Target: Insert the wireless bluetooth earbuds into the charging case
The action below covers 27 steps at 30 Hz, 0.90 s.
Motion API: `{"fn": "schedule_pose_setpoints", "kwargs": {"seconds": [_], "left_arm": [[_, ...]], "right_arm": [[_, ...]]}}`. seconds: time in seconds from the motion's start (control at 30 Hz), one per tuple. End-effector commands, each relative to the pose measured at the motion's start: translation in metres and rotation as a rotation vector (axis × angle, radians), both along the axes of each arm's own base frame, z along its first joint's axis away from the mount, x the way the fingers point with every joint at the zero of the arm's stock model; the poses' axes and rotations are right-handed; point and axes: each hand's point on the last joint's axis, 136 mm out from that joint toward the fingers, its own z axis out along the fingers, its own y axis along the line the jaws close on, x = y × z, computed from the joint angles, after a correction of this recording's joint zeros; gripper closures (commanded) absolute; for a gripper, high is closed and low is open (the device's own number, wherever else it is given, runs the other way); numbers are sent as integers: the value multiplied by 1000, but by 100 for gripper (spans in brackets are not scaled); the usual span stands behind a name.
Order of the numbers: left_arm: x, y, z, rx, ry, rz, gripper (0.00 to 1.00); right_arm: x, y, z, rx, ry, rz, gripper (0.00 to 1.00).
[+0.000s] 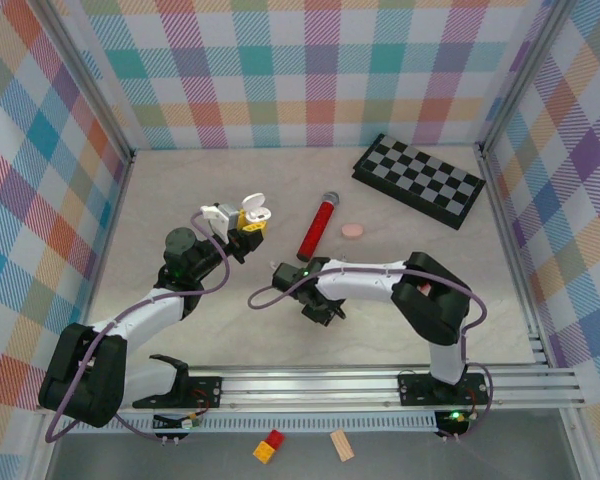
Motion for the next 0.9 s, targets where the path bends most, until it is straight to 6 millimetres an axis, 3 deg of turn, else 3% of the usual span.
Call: {"fn": "schedule_pose_setpoints", "kwargs": {"seconds": [0.0,0.43,0.7,0.87], "left_arm": [[1,2,20,-2,-67,-5,71],[-1,4,22,-3,-68,1,71],[0,5,22,-12,-64,2,72],[0,3,23,-27,-64,-14,72]], "right_arm": [[4,5,1,82,35,-109,55],[-20,37,17,488,391,-245,45],[-15,30,15,529,400,-289,41],[-4,22,23,556,340,-303,36]]}}
